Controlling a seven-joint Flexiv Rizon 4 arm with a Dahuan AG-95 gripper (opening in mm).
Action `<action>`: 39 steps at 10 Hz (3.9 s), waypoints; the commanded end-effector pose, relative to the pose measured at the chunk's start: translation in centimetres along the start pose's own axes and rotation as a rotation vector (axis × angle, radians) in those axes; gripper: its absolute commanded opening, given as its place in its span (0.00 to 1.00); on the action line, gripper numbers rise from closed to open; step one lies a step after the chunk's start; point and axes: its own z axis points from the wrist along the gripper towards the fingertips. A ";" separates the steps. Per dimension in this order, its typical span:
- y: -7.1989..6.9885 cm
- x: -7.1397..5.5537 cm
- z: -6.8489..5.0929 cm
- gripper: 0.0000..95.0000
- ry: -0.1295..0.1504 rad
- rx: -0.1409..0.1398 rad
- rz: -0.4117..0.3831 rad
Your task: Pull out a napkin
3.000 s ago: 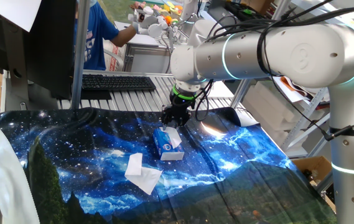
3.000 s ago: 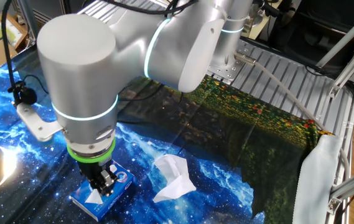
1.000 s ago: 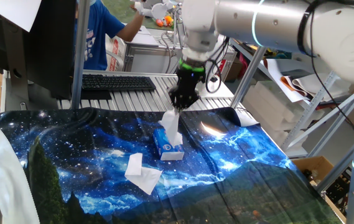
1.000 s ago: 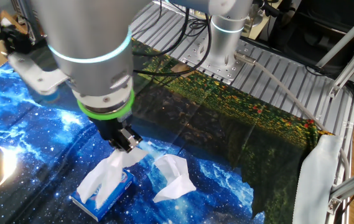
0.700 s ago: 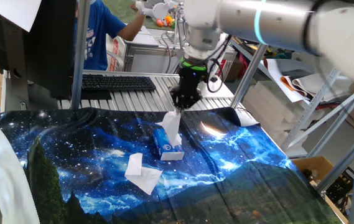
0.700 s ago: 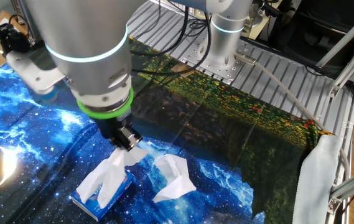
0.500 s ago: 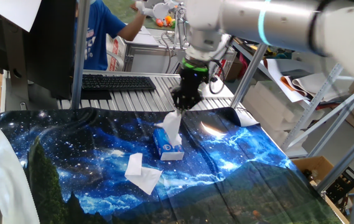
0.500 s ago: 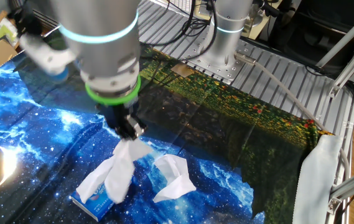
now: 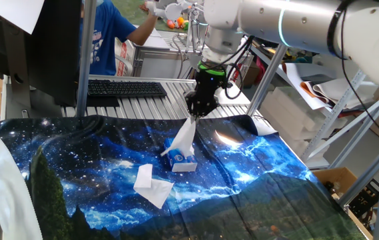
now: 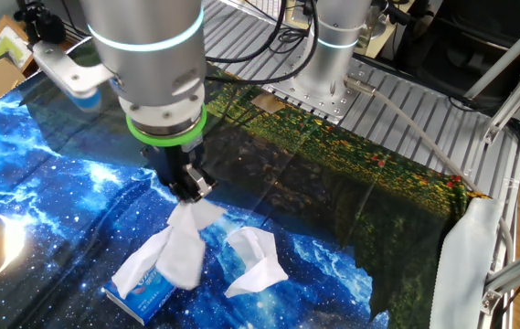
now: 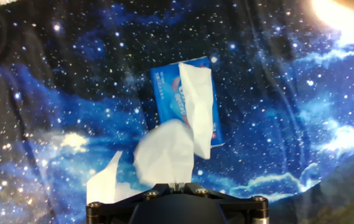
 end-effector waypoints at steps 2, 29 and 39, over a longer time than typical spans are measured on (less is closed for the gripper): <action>-0.1 0.3 0.1 0.00 -0.008 0.006 0.002; 5.6 5.2 -11.8 0.00 -0.125 0.061 0.147; 3.5 15.9 -7.4 0.00 -0.126 0.014 0.101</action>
